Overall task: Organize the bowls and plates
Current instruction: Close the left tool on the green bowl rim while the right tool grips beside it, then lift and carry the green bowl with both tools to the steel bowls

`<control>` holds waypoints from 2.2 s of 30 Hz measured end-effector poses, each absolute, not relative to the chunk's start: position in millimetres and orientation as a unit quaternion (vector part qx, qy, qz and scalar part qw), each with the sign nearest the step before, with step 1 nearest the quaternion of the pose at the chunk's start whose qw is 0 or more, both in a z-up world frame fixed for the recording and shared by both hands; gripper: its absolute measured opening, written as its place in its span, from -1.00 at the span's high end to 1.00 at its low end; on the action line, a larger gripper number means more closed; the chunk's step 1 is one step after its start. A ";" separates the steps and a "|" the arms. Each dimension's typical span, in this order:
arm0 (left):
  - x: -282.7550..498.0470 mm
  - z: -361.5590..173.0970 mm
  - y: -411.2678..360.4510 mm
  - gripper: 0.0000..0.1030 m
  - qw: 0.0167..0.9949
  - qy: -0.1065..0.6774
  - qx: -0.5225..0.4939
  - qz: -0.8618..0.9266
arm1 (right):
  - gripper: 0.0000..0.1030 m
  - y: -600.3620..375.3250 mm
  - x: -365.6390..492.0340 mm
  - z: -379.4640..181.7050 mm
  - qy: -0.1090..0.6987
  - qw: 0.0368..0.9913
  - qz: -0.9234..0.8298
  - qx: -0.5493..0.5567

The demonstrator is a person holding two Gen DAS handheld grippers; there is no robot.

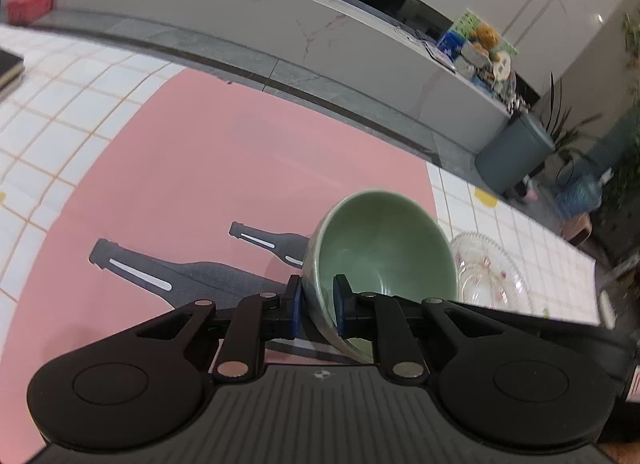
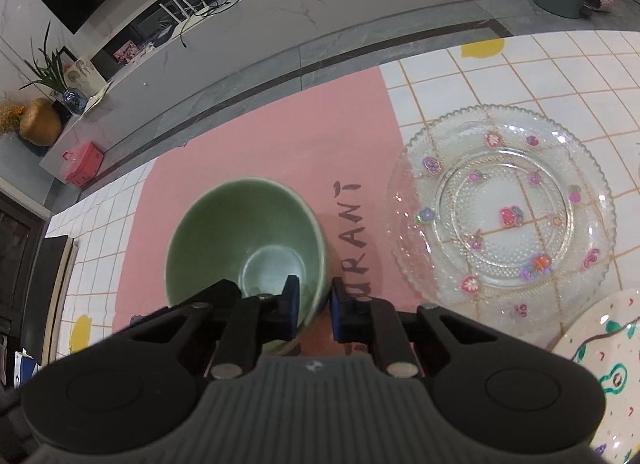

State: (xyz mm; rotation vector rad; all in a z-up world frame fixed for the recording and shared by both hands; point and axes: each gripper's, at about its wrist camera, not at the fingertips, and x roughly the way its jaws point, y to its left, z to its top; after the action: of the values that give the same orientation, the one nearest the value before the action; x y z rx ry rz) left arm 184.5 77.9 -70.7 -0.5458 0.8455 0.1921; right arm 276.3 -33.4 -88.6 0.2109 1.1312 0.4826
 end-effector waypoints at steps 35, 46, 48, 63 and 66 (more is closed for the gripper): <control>107.5 6.3 36.1 0.65 0.880 0.403 -0.241 0.070 | 0.85 -97.7 187.1 -0.4 0.495 0.829 0.233 0.115; 73.8 25.0 12.0 0.65 0.890 0.391 -0.224 0.062 | 0.86 -128.9 149.0 21.7 0.480 0.837 0.230 0.132; 68.0 25.9 7.5 0.65 0.891 0.391 -0.223 0.058 | 0.86 -135.6 140.2 22.6 0.479 0.838 0.227 0.134; 17.5 35.0 -26.6 0.66 0.902 0.389 -0.186 0.020 | 0.84 -186.2 71.0 26.1 0.463 0.844 0.220 0.157; 7.0 31.3 -31.6 0.66 0.901 0.393 -0.182 0.015 | 0.84 -193.1 58.7 23.1 0.465 0.842 0.220 0.159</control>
State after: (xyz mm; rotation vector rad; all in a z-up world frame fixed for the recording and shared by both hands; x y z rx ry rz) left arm 7.0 -31.6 31.3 -0.3768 0.8139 0.0318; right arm 58.7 -193.1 23.1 0.3364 0.9831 0.4649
